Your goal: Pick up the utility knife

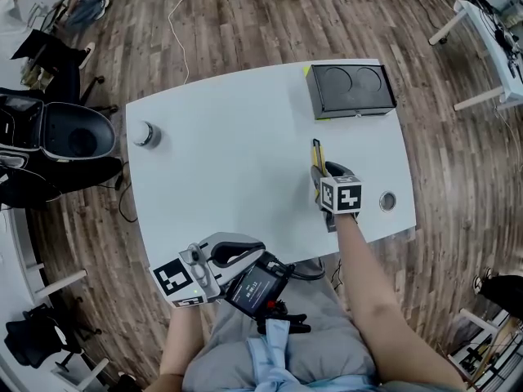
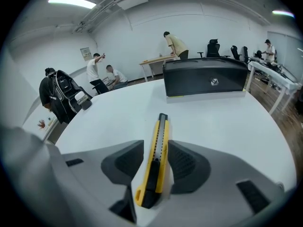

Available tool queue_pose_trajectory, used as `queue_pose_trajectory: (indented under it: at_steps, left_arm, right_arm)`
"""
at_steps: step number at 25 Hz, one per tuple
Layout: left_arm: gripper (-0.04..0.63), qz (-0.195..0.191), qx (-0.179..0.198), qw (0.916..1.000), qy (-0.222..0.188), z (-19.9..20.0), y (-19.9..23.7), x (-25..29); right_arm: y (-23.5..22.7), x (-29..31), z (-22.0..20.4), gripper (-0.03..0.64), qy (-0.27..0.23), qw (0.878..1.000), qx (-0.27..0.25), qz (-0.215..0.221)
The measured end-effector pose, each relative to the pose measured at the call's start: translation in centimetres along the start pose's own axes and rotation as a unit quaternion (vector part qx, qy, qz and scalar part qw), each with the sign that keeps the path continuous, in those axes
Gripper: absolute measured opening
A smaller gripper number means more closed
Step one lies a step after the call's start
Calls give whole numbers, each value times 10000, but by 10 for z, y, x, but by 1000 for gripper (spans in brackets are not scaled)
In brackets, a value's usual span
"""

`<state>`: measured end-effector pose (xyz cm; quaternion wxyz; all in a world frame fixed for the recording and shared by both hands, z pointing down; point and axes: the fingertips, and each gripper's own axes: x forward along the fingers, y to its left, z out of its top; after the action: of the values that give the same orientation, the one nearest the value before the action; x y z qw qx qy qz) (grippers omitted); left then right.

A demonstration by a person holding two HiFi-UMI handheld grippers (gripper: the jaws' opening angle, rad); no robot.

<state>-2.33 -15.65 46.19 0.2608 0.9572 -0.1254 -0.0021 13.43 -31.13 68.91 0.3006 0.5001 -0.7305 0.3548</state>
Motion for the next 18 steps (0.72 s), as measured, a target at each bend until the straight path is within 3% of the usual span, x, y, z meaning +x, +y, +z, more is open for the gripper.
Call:
queue_pose_trajectory:
  at_steps: [18]
  left_arm:
    - [17,-5,-23,10000,23,-4,-4,3]
  right_arm:
    - [-4,8,-5,135,147,9987,-252,-412]
